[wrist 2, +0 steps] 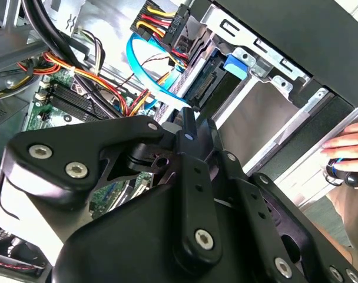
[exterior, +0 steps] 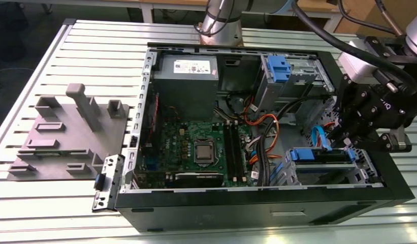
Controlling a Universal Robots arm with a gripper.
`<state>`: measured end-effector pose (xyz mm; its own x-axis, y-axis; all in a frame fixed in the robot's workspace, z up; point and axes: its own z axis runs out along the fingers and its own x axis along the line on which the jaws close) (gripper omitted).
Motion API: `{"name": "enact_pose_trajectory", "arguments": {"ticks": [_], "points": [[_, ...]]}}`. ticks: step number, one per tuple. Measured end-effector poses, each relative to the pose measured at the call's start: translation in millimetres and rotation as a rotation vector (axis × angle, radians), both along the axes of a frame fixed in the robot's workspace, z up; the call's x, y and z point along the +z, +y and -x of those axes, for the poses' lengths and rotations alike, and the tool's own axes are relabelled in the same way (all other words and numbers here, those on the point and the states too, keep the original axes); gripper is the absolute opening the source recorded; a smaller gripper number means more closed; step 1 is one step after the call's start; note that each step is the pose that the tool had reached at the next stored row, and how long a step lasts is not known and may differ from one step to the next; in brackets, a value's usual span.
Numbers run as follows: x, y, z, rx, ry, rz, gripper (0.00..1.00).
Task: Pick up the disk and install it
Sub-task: 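Insert the second disk wire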
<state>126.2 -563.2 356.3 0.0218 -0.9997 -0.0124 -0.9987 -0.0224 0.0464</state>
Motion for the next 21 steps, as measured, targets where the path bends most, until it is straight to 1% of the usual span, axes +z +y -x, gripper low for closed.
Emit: {"name": "enact_pose_trajectory", "arguments": {"ticks": [6,8,15,21], "points": [[0.0,0.0,-2.4,0.0,0.0,0.0,0.24],[0.0,0.7,-3.1,0.0,0.0001,0.0,0.24],[-0.4,7.4,-3.7,0.0,0.0,-0.0002,0.24],[-0.8,14.8,-3.7,0.0,0.0,-0.0003,0.24]]}}
